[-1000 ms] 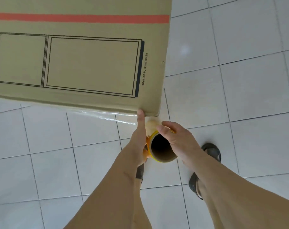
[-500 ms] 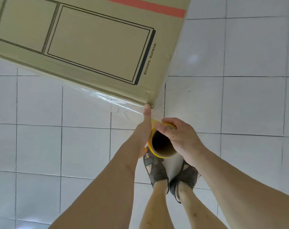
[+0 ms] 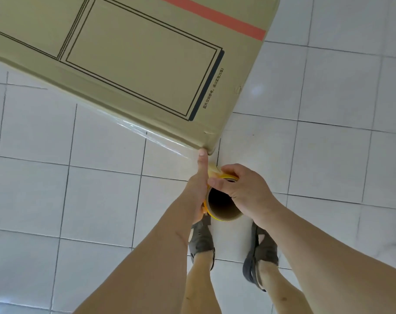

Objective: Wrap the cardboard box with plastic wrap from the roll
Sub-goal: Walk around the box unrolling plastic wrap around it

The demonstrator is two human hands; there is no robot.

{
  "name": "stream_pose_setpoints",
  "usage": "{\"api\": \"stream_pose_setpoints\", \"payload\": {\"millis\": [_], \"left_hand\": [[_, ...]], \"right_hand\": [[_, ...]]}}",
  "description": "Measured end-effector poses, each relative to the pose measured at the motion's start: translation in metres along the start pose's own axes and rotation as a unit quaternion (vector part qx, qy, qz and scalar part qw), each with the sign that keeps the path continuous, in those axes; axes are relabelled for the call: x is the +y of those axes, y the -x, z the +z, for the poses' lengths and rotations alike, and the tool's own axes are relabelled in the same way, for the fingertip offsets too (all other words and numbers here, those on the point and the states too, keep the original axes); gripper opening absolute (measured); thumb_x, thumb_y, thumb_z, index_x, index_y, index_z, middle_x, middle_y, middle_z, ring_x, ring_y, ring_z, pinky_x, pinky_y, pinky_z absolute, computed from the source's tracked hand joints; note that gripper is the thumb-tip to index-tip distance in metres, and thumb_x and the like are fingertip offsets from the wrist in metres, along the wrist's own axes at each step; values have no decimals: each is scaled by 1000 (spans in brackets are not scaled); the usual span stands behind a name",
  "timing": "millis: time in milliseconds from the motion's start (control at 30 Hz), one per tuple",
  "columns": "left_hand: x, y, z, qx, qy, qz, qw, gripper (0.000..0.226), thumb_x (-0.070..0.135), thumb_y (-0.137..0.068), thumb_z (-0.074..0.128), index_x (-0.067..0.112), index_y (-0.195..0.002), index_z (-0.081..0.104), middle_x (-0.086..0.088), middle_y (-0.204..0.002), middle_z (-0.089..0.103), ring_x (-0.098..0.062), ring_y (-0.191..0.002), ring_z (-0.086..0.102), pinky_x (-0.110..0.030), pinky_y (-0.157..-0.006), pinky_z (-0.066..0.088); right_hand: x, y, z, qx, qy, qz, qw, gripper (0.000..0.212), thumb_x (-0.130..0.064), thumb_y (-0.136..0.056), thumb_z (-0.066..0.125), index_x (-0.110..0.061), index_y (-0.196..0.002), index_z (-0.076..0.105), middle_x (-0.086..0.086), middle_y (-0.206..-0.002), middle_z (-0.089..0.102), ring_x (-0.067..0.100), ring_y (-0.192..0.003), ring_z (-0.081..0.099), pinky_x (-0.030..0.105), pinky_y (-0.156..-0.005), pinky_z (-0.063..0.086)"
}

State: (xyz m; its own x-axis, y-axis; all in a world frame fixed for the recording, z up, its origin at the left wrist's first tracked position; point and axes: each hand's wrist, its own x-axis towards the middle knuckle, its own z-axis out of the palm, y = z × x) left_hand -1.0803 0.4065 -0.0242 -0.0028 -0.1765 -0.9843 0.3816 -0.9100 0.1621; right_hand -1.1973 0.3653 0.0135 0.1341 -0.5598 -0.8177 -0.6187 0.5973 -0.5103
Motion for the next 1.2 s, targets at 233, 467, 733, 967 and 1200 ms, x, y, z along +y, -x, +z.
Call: {"api": "stream_pose_setpoints", "payload": {"millis": [233, 467, 733, 967, 1200], "left_hand": [[10, 7, 4, 14, 41, -11, 999, 88, 98, -87, 41, 15, -104, 68, -15, -109, 81, -33, -104, 77, -46, -103, 61], [1, 4, 38, -24, 203, -22, 979, 119, 103, -79, 34, 2, -129, 72, -17, -110, 83, -33, -107, 78, -43, -95, 63], [4, -2, 69, 2, 318, 9, 948, 129, 109, -68, 37, 7, -140, 66, -21, -123, 81, -37, -117, 77, -52, -106, 61], [17, -8, 81, 66, 329, 61, 940, 101, 103, -82, 35, 19, -132, 56, -11, -127, 74, -29, -114, 73, -44, -102, 57], [23, -18, 104, -2, 427, 98, 899, 98, 91, -95, 24, 15, -130, 75, -6, -100, 86, -19, -91, 83, -32, -75, 64]], "right_hand": [[9, -1, -6, -30, -90, 15, 995, 49, -46, -78, 76, -34, -123, 61, -10, -117, 65, 8, -108, 60, 20, -81, 44], [-9, -21, -41, -21, 138, -54, 989, 68, -57, -67, 81, -31, -122, 53, -11, -116, 54, 12, -101, 55, 16, -66, 40], [-24, -37, -68, -55, 183, -85, 978, 54, -60, -66, 80, -37, -107, 54, -20, -97, 57, 2, -87, 55, 17, -63, 40], [-25, -40, -76, -39, 172, -86, 981, 52, -54, -71, 79, -33, -114, 58, -17, -100, 60, 3, -90, 56, 21, -68, 44], [-55, -65, -98, -104, 325, -134, 930, 56, -57, -67, 80, -40, -115, 56, -23, -99, 58, 11, -97, 57, 22, -69, 43]]}}
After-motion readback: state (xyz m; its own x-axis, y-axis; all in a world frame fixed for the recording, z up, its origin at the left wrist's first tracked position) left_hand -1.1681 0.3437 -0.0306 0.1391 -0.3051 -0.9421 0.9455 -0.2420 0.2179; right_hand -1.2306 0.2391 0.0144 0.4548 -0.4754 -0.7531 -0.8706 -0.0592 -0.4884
